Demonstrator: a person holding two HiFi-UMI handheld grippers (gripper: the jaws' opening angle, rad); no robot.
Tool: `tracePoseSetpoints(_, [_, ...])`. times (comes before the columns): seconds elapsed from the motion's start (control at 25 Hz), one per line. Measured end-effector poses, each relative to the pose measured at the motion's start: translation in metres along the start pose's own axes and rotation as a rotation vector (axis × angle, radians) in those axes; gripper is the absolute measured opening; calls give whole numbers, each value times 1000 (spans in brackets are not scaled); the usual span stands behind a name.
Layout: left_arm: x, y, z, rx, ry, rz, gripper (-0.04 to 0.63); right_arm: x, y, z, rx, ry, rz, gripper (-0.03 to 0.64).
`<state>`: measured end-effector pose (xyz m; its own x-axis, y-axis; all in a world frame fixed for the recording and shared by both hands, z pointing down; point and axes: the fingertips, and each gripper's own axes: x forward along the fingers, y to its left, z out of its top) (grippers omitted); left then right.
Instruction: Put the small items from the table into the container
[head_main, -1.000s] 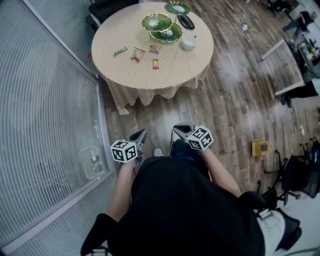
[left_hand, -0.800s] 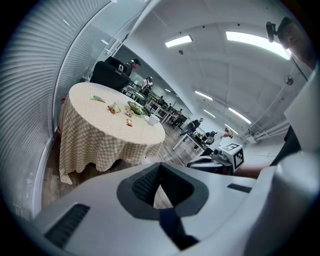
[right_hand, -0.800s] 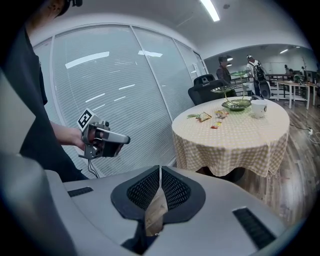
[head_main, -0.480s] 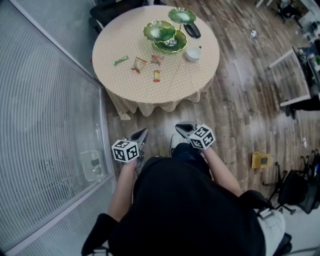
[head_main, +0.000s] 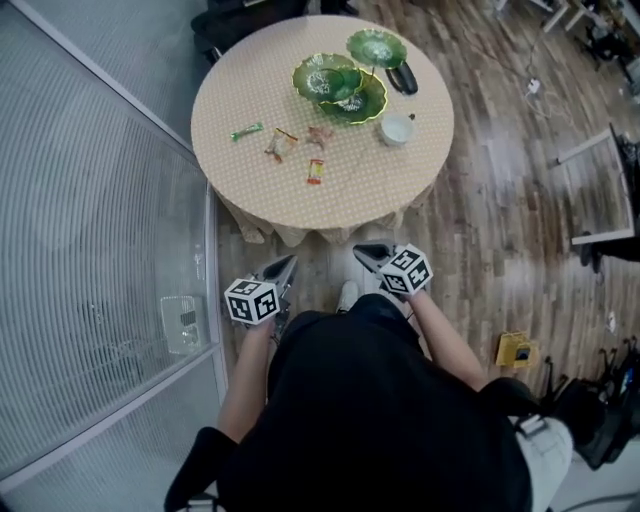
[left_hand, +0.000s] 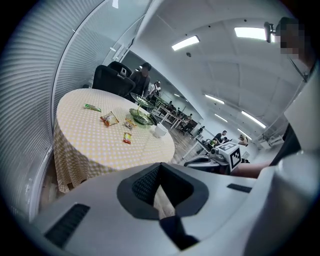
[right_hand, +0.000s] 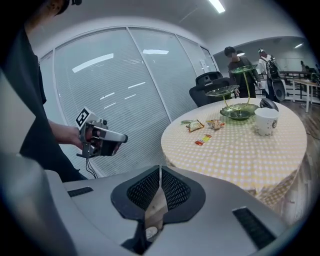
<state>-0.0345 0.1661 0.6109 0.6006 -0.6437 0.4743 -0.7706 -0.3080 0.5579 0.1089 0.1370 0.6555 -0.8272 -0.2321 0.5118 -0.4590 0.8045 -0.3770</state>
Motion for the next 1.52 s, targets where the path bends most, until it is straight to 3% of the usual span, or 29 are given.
tracePoseSetpoints(0.24, [19, 1, 11, -13, -27, 52, 2, 2, -34, 11, -32, 5, 42, 34])
tracePoseSetpoints(0.56, [34, 9, 24, -33, -25, 63, 2, 2, -56, 15, -26, 32, 44, 34])
tracePoseSetpoints(1.0, [71, 47, 65, -9, 32, -34, 3, 27, -79, 34, 18, 53, -33, 34])
tracePoseSetpoints(1.52, [87, 137, 132, 6, 96, -135, 3, 126, -95, 95, -3, 110, -92, 34])
